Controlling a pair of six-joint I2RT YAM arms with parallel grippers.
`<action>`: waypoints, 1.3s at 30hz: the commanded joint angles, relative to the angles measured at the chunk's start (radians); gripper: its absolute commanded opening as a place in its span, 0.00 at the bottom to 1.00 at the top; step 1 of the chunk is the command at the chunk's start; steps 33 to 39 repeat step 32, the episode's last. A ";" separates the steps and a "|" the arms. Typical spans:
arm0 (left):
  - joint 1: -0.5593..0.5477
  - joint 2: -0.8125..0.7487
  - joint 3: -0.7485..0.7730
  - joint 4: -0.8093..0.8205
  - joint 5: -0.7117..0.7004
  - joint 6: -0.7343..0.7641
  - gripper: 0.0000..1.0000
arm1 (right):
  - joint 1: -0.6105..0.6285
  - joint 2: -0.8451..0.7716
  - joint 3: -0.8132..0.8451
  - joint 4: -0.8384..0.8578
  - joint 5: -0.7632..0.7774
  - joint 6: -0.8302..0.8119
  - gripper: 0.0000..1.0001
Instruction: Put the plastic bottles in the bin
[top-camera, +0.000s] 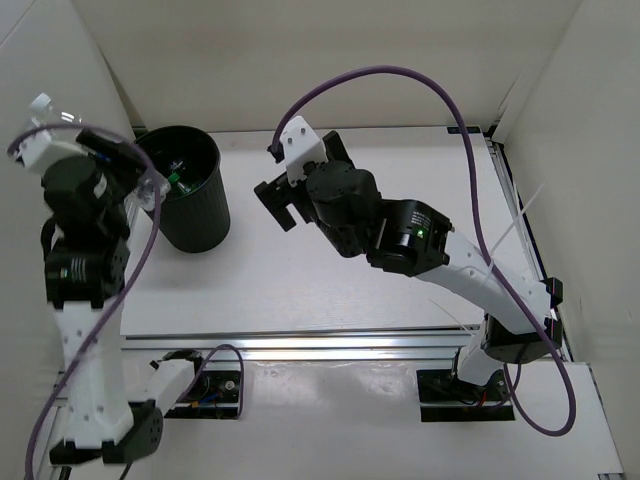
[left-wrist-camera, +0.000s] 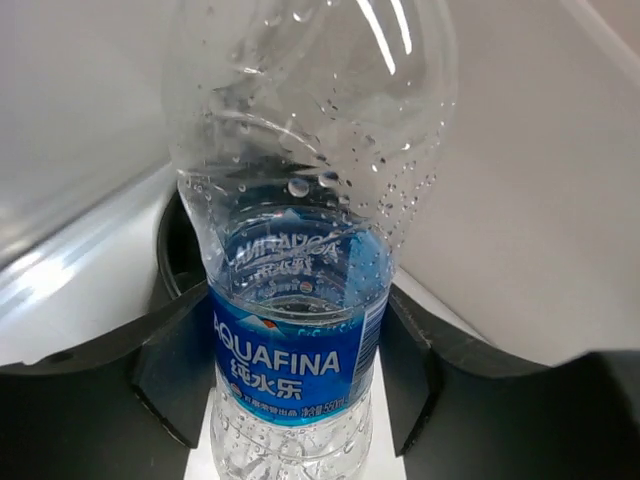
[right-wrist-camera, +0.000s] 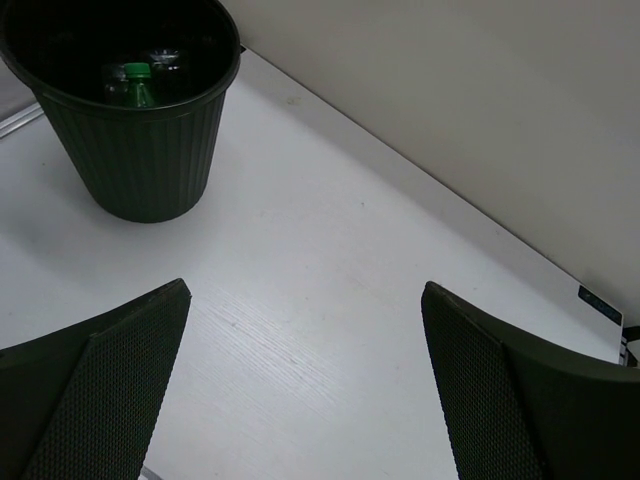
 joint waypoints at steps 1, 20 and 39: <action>0.026 0.280 0.113 0.082 -0.134 0.169 0.70 | 0.001 -0.021 0.013 0.003 -0.029 0.017 1.00; 0.001 -0.267 -0.538 -0.206 0.144 -0.096 1.00 | -0.281 -0.122 -0.020 -0.428 -0.296 0.494 1.00; 0.001 -0.227 -0.696 -0.221 -0.380 -0.180 1.00 | -0.401 -0.108 -0.335 -0.417 -0.664 0.522 1.00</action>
